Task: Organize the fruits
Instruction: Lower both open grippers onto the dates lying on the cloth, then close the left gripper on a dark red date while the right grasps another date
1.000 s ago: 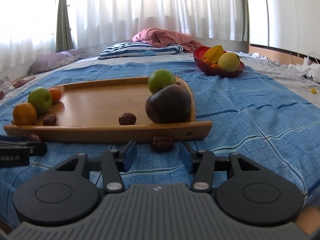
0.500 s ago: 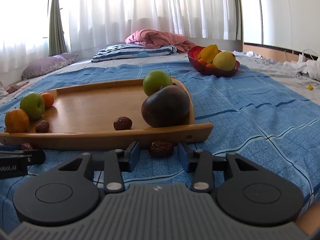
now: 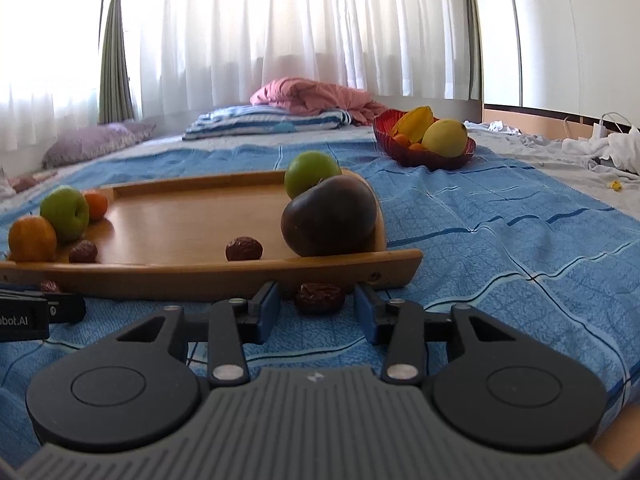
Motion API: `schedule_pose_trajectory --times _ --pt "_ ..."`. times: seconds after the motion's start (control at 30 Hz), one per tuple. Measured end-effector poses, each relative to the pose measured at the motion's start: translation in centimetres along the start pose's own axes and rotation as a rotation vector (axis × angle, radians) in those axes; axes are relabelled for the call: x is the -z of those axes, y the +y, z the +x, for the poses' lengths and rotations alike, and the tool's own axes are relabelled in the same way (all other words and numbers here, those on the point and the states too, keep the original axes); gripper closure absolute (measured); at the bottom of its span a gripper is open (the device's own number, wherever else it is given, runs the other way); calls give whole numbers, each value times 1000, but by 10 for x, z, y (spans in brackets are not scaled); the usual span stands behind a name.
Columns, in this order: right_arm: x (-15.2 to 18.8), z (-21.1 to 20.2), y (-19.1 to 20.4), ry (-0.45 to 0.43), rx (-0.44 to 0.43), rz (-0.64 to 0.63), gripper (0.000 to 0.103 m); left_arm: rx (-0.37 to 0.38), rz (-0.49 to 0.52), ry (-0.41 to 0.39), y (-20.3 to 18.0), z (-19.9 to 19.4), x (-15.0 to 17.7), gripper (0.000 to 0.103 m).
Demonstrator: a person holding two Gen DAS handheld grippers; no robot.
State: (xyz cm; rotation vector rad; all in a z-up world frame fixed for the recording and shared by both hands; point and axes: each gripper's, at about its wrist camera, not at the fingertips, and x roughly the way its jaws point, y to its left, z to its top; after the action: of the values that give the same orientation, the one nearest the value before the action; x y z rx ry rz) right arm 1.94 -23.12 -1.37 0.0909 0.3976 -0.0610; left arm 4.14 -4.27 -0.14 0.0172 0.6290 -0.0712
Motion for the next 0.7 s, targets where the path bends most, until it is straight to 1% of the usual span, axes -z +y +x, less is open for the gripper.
schedule_pose_trajectory --times 0.07,0.13,0.2,0.27,0.4,0.7 --pt "-1 0 -1 -1 -13 13 54 2 -8 -3 0 -1 -1 74" --pt "-1 -1 -2 -3 -20 16 58 2 -4 -4 0 -1 -1 74" --pt "-2 0 -1 -1 -22 11 60 -1 0 -7 0 -1 -1 74" --pt "-2 0 0 2 -22 7 67 -2 2 -8 0 -2 -1 74" --pt "-2 0 2 5 -19 0 71 0 -1 -7 0 -3 -2 74" --pt "-4 -4 8 0 -31 -29 71 4 -6 -8 0 -6 -3 74"
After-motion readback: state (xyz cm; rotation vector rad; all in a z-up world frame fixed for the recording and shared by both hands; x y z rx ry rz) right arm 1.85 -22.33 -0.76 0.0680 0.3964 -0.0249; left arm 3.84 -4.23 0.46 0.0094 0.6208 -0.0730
